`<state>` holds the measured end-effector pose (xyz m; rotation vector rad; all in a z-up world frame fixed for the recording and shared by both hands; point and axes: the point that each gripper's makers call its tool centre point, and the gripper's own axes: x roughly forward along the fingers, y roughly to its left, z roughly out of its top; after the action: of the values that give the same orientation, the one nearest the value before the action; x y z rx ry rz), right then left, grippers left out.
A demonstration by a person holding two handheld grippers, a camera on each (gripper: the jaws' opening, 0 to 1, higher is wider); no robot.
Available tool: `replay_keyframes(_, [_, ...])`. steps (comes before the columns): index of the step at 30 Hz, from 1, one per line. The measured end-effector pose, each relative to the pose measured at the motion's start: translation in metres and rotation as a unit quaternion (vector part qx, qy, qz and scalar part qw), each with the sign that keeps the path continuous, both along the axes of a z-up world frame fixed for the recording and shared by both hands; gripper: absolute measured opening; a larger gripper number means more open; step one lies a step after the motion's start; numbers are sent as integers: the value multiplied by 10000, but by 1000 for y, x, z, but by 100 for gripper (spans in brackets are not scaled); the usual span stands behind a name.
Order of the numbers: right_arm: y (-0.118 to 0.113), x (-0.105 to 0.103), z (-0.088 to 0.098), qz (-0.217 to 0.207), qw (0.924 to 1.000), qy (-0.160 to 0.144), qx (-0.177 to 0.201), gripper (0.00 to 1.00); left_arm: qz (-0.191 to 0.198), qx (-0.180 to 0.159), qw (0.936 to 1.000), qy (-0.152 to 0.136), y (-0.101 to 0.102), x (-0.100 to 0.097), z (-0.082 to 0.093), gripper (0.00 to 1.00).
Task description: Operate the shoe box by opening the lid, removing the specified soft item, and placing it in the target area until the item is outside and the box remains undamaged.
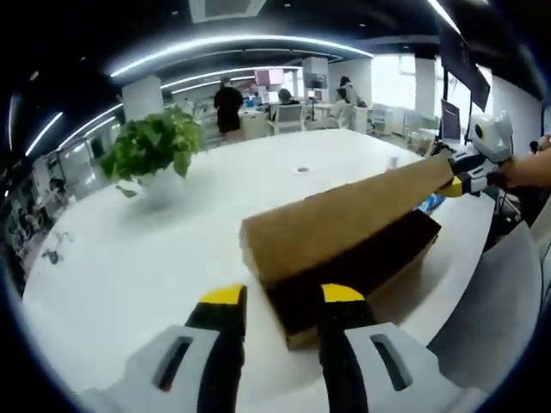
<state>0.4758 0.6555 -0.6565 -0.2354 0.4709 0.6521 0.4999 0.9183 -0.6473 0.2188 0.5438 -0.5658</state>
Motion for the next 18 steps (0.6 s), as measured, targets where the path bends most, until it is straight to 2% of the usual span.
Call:
replay_keyframes(9, [6, -10, -16, 329, 9992, 45, -218, 26, -278, 21, 9996, -102, -3, -5, 1, 33])
replay_keyframes(15, [7, -14, -26, 463, 9983, 140, -325, 28, -340, 87, 9994, 48, -2, -10, -8, 34])
replay_keyframes(18, [9, -18, -28, 555, 9979, 192, -263, 32, -378, 118, 9991, 126, -2, -12, -13, 35])
